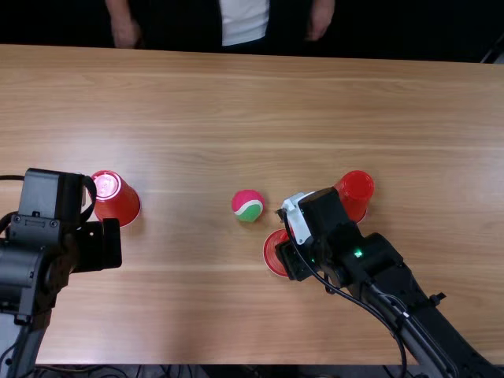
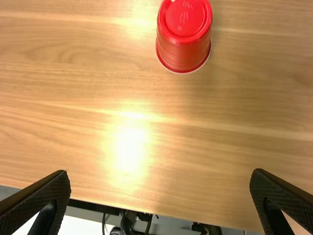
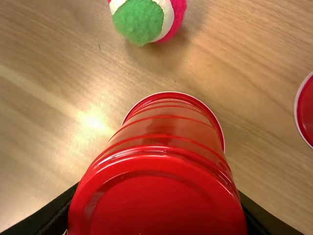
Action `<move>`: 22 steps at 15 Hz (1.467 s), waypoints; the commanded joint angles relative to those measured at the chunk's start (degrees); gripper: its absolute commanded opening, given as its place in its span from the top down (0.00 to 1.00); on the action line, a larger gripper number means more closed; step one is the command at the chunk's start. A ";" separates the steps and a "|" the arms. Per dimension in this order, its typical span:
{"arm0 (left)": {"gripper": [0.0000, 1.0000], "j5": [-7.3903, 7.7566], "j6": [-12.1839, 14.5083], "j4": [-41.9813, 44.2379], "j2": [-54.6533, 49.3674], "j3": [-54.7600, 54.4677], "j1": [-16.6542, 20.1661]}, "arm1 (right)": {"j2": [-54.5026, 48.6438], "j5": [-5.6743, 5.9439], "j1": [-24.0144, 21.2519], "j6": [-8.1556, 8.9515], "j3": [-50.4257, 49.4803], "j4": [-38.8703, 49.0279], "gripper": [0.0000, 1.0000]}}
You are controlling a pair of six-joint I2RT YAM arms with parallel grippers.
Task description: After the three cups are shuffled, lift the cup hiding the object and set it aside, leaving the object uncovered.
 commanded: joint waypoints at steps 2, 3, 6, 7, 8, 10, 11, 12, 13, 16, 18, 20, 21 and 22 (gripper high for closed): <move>0.00 -0.08 -0.32 -0.07 -2.07 -1.32 0.24 | -0.06 -0.02 -0.06 0.29 -2.10 3.75 0.67; 0.00 -0.08 -0.32 -0.07 -2.16 -1.32 0.24 | 0.03 0.09 -0.06 0.29 -2.36 4.38 0.51; 0.00 -0.08 -0.43 -0.07 -2.16 -1.32 0.15 | -0.24 -0.02 -0.06 0.19 -2.01 4.49 0.00; 0.00 -0.08 -0.43 -0.07 -2.16 -1.32 0.15 | -0.50 -0.02 -0.06 0.29 -1.83 4.49 0.00; 0.00 -0.18 -0.43 -0.07 -2.16 -1.23 0.15 | -0.68 -0.12 -0.06 0.29 -1.75 4.49 0.00; 0.00 -0.18 -0.43 -0.17 -2.16 -1.14 0.15 | -1.64 -0.12 -0.15 0.40 -0.87 4.49 0.00; 0.00 -0.18 -0.43 -0.17 -2.16 -1.05 0.15 | -3.93 -0.02 -0.15 0.50 0.28 4.38 0.00; 0.00 -0.18 -0.32 -0.17 -2.16 -1.05 0.15 | -6.39 -0.02 -0.24 0.29 0.89 4.49 0.00; 0.00 -0.18 -0.32 -0.17 -2.16 -1.05 0.15 | -8.32 -0.02 -0.24 0.29 2.12 4.28 0.00; 0.00 -0.18 -0.32 0.04 -2.69 -1.32 0.33 | -12.37 0.09 -1.38 0.19 6.43 0.80 0.00; 0.00 -0.18 -0.32 0.57 -4.18 -1.40 0.24 | -16.15 0.30 -6.12 -0.34 6.96 -4.05 0.00; 0.00 -0.08 -0.32 0.78 -4.27 -1.67 0.33 | -20.01 0.51 -11.13 -0.55 6.34 -7.43 0.00; 0.00 -0.08 -0.32 0.88 -4.45 -2.28 0.33 | -22.65 0.51 -13.33 -0.66 6.08 -9.22 0.00; 0.00 -0.08 -0.32 0.99 -5.77 -2.90 0.33 | -25.46 0.61 -15.27 -0.66 6.08 -11.02 0.00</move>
